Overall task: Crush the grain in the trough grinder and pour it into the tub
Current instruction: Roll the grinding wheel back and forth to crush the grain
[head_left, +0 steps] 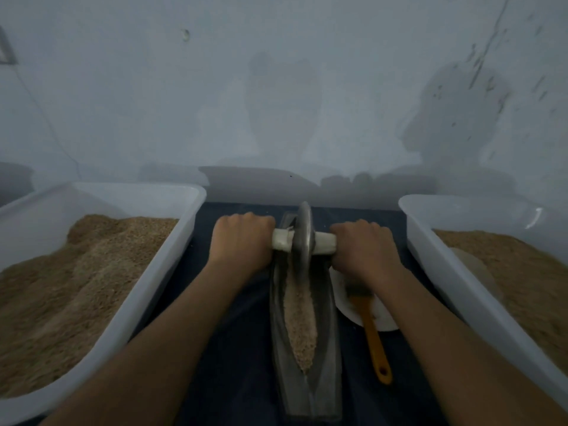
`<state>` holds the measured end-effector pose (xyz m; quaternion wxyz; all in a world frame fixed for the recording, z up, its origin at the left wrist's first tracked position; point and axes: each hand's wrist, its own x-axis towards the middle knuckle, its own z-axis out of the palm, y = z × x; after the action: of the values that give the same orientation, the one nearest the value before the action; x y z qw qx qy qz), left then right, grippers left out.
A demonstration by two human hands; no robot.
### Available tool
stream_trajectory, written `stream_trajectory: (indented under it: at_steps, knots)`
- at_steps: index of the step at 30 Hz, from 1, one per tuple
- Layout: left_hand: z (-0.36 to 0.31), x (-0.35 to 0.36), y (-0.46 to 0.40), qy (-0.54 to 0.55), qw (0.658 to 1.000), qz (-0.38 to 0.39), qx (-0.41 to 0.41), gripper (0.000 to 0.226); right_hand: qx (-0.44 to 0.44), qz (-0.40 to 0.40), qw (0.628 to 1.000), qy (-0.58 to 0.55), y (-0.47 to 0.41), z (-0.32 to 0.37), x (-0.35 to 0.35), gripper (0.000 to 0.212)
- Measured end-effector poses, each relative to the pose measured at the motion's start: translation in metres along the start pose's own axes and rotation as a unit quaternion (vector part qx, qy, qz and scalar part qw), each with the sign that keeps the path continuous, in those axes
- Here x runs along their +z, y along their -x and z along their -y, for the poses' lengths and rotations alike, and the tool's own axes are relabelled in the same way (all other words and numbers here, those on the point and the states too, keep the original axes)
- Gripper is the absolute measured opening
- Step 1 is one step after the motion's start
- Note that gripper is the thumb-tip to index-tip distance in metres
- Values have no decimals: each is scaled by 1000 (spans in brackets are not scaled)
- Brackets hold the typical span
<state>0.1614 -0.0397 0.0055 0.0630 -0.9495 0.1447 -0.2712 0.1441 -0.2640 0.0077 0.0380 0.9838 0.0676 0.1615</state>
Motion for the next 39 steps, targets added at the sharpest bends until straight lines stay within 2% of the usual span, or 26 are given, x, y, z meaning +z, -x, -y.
stream_trajectory:
  at_steps: [2, 4, 7, 10, 14, 17, 21, 23, 25, 28, 30, 32, 35, 39]
  knots:
    - [0, 1, -3, 20, 1000, 8, -6, 20, 5, 13, 1000, -5, -5, 2, -3, 22]
    - [-2, -3, 14, 19, 1000, -18, -10, 25, 4, -1, 1000, 0, 8, 4, -3, 19]
    - [-5, -13, 59, 58, 996, -64, 33, 51, -15, -63, 997, 36, 49, 10, -2, 22]
    - [5, -16, 96, 100, 989, -77, 71, 47, -75, -126, 989, 19, 83, 13, -8, 28]
    - [6, -15, 99, 101, 990, -62, 78, 50, -80, -89, 991, 51, 89, 11, -10, 28]
    - [1, -10, 63, 23, 997, -52, 55, 54, -46, -67, 995, 62, 58, 8, -6, 19]
    - [-3, 5, 8, -5, 1000, -13, -9, 21, -8, 17, 1000, 15, 3, 0, -7, 18]
    - [-2, 7, -5, 5, 1000, 4, -8, 18, 0, 34, 999, 2, -7, -1, -7, 22]
    - [-3, 1, 3, 23, 1000, 1, -1, 22, 3, 15, 1000, 7, 5, 2, -7, 18]
    - [-2, -12, 47, 57, 998, -22, 19, 30, -24, -75, 996, 41, 45, 9, -5, 20]
    - [-1, -22, 82, 104, 992, -40, 52, 40, -52, -116, 992, 22, 73, 11, -7, 23]
    - [4, -29, 107, 121, 988, -49, 79, 50, -83, -117, 989, 23, 93, 10, -10, 24]
    - [10, -32, 117, 116, 989, -28, 86, 57, -106, -122, 987, 15, 101, 6, -11, 41]
    - [5, -17, 81, 60, 997, -11, 55, 56, -85, -104, 990, 52, 69, 10, -10, 32]
